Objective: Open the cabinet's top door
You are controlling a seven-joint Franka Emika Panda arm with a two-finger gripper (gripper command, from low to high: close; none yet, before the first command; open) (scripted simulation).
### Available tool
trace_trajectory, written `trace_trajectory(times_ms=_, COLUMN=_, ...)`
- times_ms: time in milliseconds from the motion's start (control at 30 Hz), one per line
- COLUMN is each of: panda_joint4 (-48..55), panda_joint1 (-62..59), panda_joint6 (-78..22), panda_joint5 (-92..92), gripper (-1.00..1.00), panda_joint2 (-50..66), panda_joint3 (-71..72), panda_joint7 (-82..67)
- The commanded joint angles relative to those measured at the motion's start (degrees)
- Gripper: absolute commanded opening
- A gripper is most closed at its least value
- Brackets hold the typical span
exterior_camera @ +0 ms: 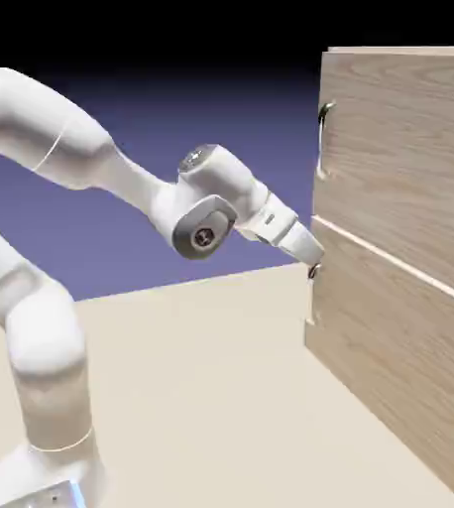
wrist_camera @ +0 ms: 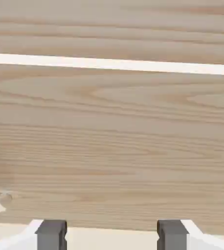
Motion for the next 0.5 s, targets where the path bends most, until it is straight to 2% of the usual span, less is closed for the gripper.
trace_trajectory(times_ms=0, panda_joint4=0.70, panda_joint1=-1.06, panda_joint6=0.01, panda_joint5=2.50, gripper=0.00, panda_joint2=-0.41, panda_joint3=1.17, panda_joint7=-1.58)
trace_trajectory(times_ms=467, panda_joint4=10.45, panda_joint1=-15.83, panda_joint6=0.16, panda_joint5=37.39, gripper=0.00, panda_joint2=-6.19, panda_joint3=17.51, panda_joint7=-23.67)
